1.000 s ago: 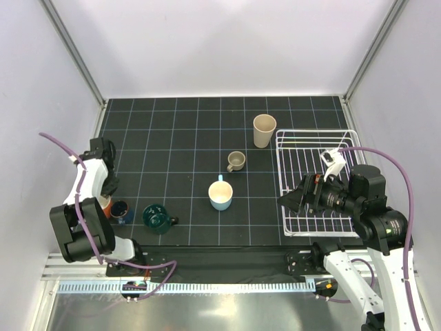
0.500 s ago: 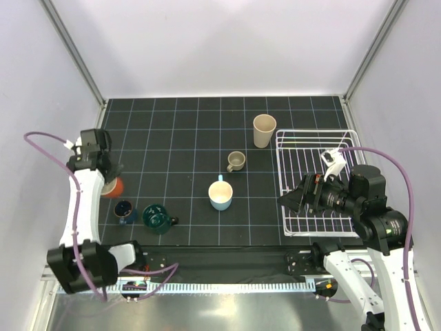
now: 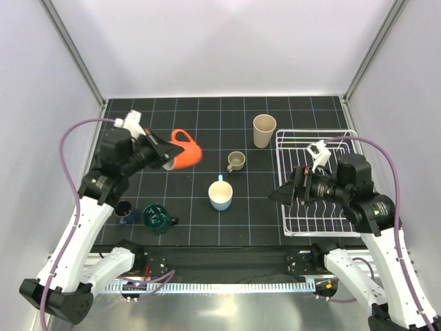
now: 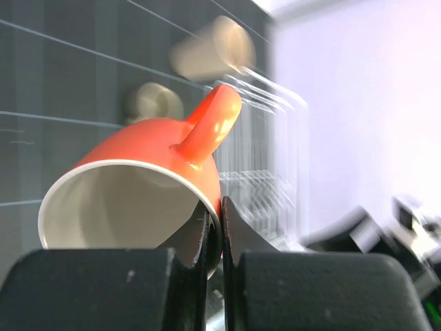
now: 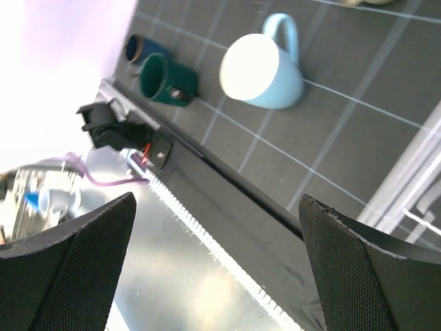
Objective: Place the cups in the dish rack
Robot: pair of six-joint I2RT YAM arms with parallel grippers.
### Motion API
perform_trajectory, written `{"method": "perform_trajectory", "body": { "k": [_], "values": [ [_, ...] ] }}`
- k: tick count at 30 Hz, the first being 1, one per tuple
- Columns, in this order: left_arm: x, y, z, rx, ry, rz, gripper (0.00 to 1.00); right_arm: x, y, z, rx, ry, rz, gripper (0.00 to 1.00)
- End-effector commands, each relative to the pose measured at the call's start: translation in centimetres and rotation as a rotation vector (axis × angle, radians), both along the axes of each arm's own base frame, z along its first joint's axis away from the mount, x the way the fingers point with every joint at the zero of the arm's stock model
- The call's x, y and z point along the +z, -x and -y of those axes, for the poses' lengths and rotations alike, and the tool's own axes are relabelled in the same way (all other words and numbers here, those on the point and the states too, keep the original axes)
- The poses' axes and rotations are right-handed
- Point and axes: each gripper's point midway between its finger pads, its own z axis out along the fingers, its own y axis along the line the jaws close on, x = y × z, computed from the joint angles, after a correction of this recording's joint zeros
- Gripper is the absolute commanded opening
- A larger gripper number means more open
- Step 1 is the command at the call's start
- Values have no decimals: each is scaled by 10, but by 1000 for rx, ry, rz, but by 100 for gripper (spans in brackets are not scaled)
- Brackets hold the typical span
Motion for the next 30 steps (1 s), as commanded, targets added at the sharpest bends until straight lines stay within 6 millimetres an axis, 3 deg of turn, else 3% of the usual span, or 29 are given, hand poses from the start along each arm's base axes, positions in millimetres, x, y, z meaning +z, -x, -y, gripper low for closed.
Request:
{"method": "perform_trajectory", "body": {
  "k": [1, 3, 6, 7, 8, 9, 10, 20, 30],
  "values": [
    [75, 26, 48, -208, 238, 265, 0, 24, -4, -23, 96, -73, 89, 100],
    [91, 46, 71, -315, 310, 340, 0, 27, -7, -35, 133, -87, 101, 100],
    [87, 71, 94, -417, 379, 344, 0, 32, -1, -56, 210, -119, 120, 98],
    [102, 79, 95, -438, 435, 397, 0, 35, 3, -62, 237, -133, 133, 98],
    [91, 81, 99, -451, 453, 381, 0, 36, 4, -65, 242, -151, 134, 98],
    [95, 88, 102, -468, 489, 396, 1, 43, 3, -69, 250, -174, 174, 98],
    [105, 97, 104, -493, 537, 438, 0, 47, 5, -69, 257, -191, 195, 98],
    [114, 146, 106, -598, 726, 495, 1, 65, 20, -76, 382, -255, 342, 100],
    [100, 169, 111, -659, 805, 460, 0, 102, 18, -72, 345, -299, 483, 100]
  ]
}}
